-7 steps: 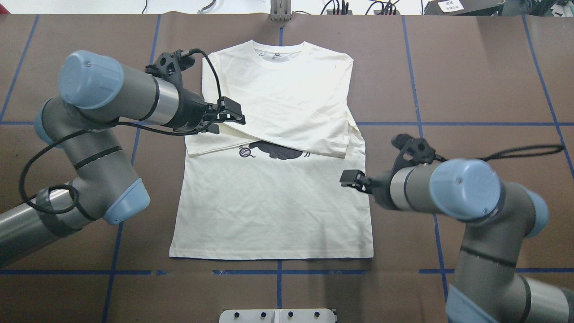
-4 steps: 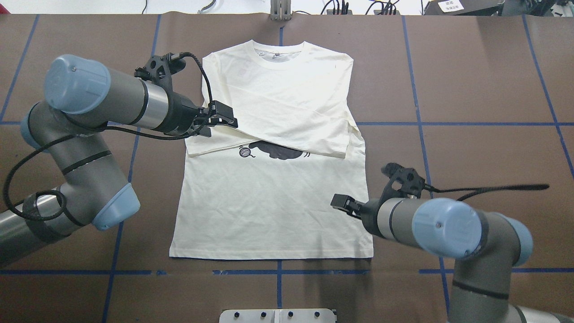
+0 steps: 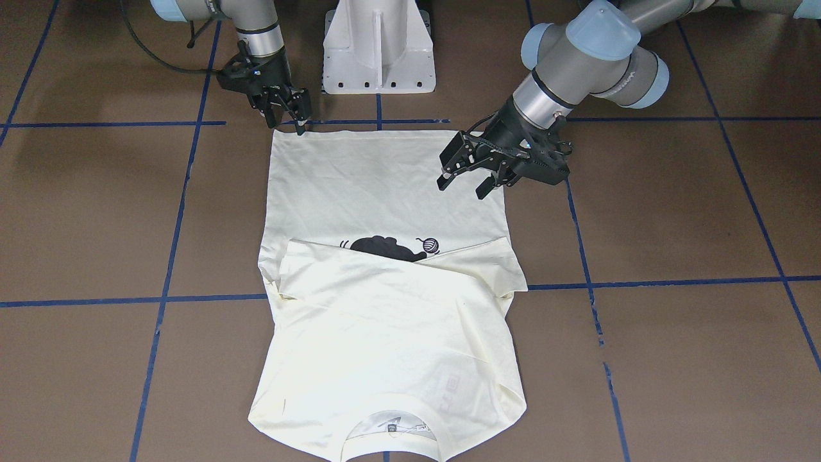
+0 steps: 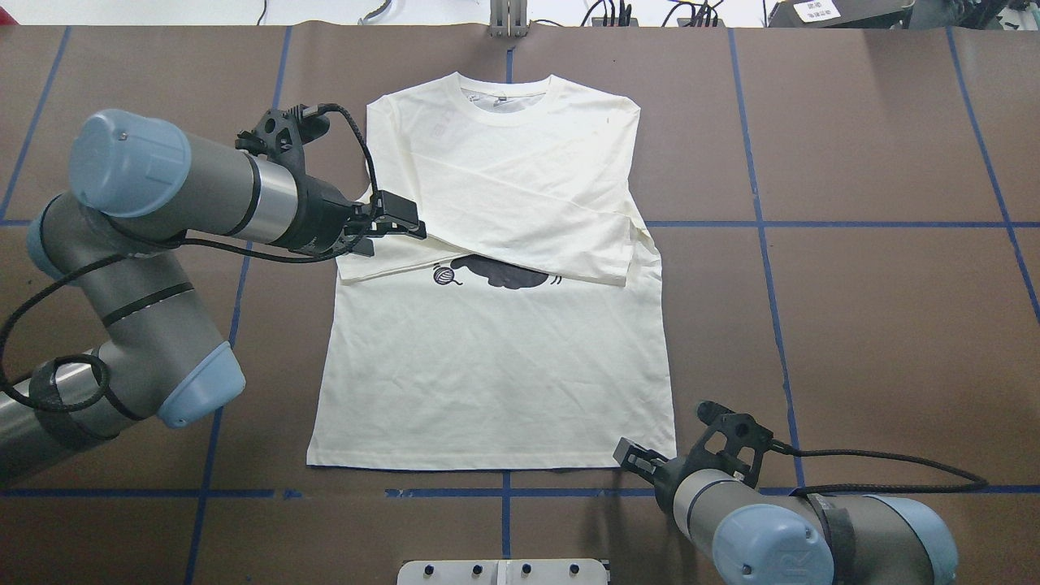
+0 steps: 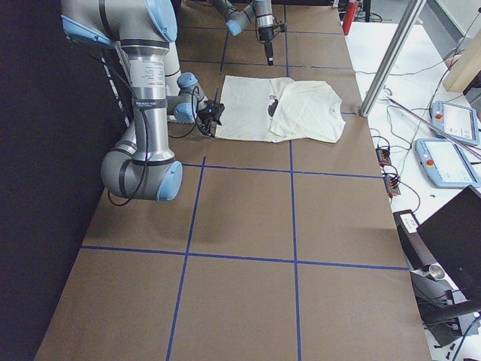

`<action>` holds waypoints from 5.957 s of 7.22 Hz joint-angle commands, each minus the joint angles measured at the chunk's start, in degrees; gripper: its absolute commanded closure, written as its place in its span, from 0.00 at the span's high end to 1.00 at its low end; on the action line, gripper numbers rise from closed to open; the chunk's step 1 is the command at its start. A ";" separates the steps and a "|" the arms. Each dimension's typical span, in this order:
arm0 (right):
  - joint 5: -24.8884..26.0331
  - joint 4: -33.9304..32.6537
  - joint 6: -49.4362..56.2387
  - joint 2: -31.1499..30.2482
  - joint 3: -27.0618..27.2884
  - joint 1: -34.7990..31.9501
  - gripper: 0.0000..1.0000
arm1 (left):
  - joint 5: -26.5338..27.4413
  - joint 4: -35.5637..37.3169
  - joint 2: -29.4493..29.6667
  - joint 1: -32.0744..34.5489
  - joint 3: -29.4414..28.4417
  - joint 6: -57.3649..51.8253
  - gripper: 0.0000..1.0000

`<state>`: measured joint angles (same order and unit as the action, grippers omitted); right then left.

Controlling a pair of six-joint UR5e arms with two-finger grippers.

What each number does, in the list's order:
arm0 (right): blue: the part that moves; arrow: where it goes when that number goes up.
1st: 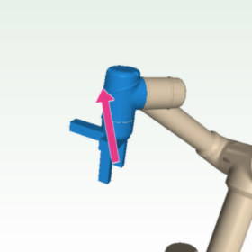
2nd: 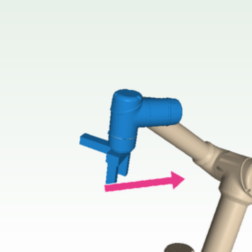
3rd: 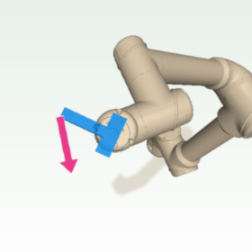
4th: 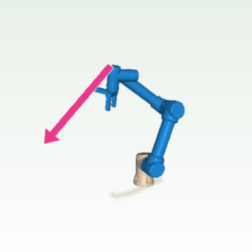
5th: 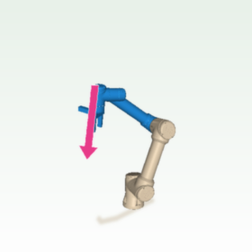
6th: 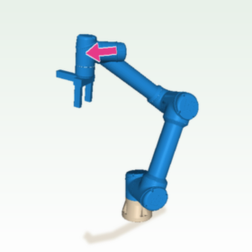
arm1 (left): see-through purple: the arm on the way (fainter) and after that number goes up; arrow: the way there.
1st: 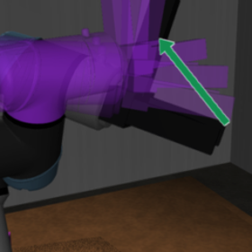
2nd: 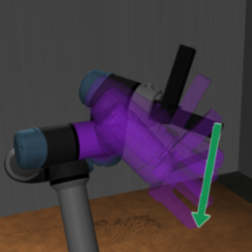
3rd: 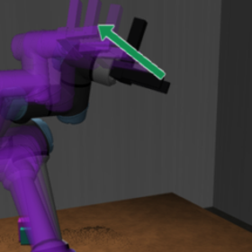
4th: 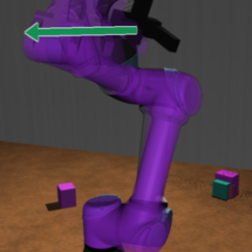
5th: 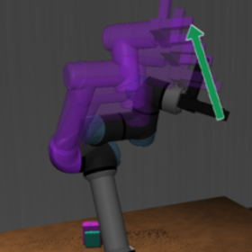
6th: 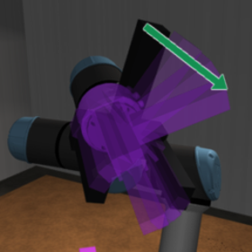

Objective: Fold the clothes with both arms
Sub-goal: 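Release the sleeve with the left gripper and move both grippers toward the hem, then grasp the two hem corners nearest the robot with both grippers, then lift the hem with both grippers and fold it toward the collar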

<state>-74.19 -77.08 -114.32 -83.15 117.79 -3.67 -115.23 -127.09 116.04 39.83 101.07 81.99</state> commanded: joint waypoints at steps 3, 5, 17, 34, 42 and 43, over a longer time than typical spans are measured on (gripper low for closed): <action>0.28 -0.79 -0.12 -1.84 0.68 0.15 0.00 | 0.00 0.00 0.07 -0.02 0.18 0.80 0.88; 0.10 -0.79 -0.12 -1.31 0.60 0.59 0.00 | 0.00 0.09 -0.02 0.15 0.61 0.98 0.88; -4.29 -0.71 0.59 -1.40 5.96 -1.87 0.00 | 17.15 25.23 -15.76 -20.85 14.42 17.24 0.69; -4.03 -0.71 0.32 -2.01 6.31 -2.13 0.00 | 15.21 25.40 -16.55 -24.19 12.92 16.62 0.37; -5.34 -0.53 0.06 -9.52 14.44 0.57 0.00 | 15.21 39.89 -16.28 -29.78 30.20 22.73 0.00; -5.35 -0.62 -0.29 -10.96 16.83 3.38 0.00 | 15.30 40.08 -16.37 -31.47 31.28 24.08 0.00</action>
<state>-79.22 -77.69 -114.32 -91.21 131.24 -3.14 -100.04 -88.44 99.76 10.77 129.79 103.59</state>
